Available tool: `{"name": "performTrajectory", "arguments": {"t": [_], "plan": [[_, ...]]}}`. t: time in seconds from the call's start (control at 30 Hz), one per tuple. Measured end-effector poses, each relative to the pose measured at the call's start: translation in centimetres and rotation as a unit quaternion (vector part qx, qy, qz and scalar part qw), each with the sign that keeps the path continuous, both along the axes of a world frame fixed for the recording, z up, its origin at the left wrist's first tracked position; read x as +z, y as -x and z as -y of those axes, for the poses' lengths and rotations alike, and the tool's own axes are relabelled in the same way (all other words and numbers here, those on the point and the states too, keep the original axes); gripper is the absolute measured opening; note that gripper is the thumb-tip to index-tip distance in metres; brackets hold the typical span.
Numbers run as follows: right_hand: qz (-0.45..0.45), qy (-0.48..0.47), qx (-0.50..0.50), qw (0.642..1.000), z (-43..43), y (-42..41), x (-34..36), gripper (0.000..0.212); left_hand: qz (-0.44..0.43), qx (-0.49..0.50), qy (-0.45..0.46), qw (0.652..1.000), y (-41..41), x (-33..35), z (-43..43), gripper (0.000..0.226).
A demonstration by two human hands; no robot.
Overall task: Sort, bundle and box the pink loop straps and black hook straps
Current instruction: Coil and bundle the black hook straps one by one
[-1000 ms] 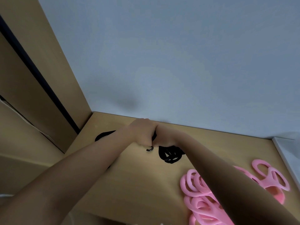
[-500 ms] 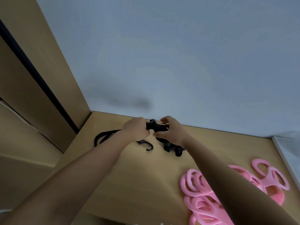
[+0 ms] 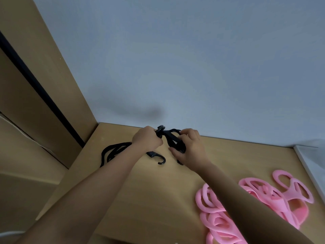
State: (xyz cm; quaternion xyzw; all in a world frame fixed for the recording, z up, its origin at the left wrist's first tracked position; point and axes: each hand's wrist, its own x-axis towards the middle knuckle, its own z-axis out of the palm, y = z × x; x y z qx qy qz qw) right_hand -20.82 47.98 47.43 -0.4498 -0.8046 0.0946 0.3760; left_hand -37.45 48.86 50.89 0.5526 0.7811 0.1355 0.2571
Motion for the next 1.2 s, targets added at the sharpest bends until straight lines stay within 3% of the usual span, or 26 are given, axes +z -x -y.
{"name": "performTrajectory", "arguments": {"t": [0.1,0.27,0.33,0.4,0.5,0.7,0.77,0.87,0.9,0.93,1.03,1.13,1.2], "plan": [[-0.155,0.134,-0.038,0.978,0.3,0.0,0.8,0.016,-0.061,-0.011,-0.060,0.996,0.2,0.4,0.3,0.018],[-0.324,0.334,-0.111,0.878,-0.2,0.1,2.3,0.022,-0.113,-0.029,-0.093,0.989,0.4,0.4,0.6,0.026],[-0.366,0.400,-0.132,0.830,-0.6,0.3,2.4,0.019,-0.114,-0.039,-0.093,0.988,0.2,0.3,0.7,0.021],[-0.364,0.450,-0.130,0.805,-0.5,0.7,2.6,0.020,-0.111,-0.042,-0.093,0.989,0.0,0.2,0.7,0.016],[-0.342,0.475,-0.144,0.798,-0.4,0.9,2.8,0.031,-0.107,-0.049,-0.098,0.988,-0.1,0.1,0.7,0.012],[-0.393,0.551,-0.024,0.736,-0.6,0.7,2.8,0.005,-0.099,-0.052,-0.099,0.989,-0.2,0.1,0.7,0.011],[-0.458,0.544,-0.008,0.703,-1.0,0.7,2.7,0.011,-0.065,-0.028,-0.091,0.993,-0.1,0.0,0.6,0.016],[-0.592,0.505,0.049,0.626,-1.1,1.0,3.5,0.023,0.028,0.036,-0.068,0.997,0.0,0.1,0.1,0.021],[-0.609,0.493,0.065,0.618,-1.0,1.2,3.8,0.025,0.049,0.050,-0.058,0.996,0.0,0.2,-0.1,0.021],[-0.602,0.483,0.079,0.631,-0.8,1.4,4.0,0.025,0.058,0.060,-0.047,0.995,0.2,0.3,-0.3,0.021],[-0.504,0.462,0.107,0.722,0.2,1.7,4.2,0.022,0.030,0.070,-0.026,0.997,1.1,0.2,-0.6,0.018],[-0.448,0.453,0.128,0.760,1.3,1.9,4.3,0.016,-0.045,0.046,-0.019,0.998,1.6,-0.2,-0.5,0.016],[-0.373,0.437,0.132,0.808,2.2,2.2,5.5,0.016,-0.113,0.002,-0.013,0.994,1.1,-0.4,-0.4,0.009]]}}
